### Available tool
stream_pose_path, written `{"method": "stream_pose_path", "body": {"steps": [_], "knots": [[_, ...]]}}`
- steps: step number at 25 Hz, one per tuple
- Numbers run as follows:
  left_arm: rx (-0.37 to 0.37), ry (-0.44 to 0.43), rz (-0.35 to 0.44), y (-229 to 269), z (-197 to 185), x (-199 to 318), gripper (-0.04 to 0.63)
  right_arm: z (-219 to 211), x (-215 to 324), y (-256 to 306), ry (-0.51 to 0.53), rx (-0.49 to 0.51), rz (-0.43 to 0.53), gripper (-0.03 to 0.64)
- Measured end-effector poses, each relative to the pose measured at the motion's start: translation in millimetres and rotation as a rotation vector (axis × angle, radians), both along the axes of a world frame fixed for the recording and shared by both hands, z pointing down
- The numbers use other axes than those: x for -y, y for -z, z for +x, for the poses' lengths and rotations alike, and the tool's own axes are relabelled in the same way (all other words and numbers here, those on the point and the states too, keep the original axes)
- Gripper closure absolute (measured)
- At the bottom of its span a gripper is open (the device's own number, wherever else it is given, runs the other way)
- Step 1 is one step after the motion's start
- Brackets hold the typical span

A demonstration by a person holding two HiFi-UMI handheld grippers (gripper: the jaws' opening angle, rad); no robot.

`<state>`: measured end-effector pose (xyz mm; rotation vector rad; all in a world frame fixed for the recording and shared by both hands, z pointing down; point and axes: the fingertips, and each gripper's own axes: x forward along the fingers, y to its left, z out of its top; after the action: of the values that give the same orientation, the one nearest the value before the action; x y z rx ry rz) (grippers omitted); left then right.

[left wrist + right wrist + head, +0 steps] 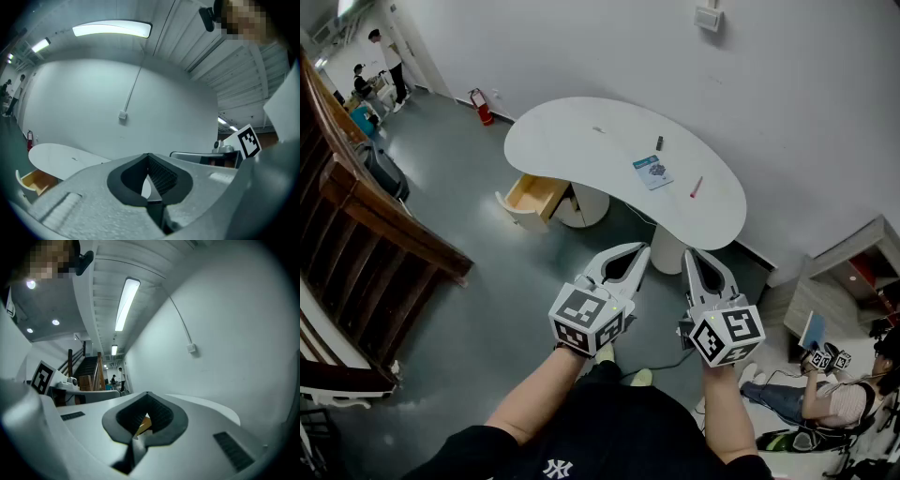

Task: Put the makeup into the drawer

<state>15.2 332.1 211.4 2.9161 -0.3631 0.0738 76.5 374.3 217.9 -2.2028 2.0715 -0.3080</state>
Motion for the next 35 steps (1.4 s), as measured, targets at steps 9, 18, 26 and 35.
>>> {"method": "stream_pose_path", "body": {"steps": [9,18,26,35], "knots": [[-0.001,-0.007,0.000,-3.9,2.6,23.5,0.586,-1.6,21.4,-2.0,-0.004,-0.003,-0.010,0.603],[-0.001,-0.047,-0.006,-9.0,6.2,54.3,0.586,-3.2,50.8,-6.7,-0.007,0.045,-0.003,0.601],[-0.014,-0.077,0.003,-10.4,5.4,89.0,0.586,2.2,83.1,-6.4,-0.070,0.023,0.001,0.600],[-0.018,-0.091,-0.001,-14.3,-2.2,111.7,0.586,-4.3,105.3,-8.3,-0.105,0.005,-0.023,0.600]]}}
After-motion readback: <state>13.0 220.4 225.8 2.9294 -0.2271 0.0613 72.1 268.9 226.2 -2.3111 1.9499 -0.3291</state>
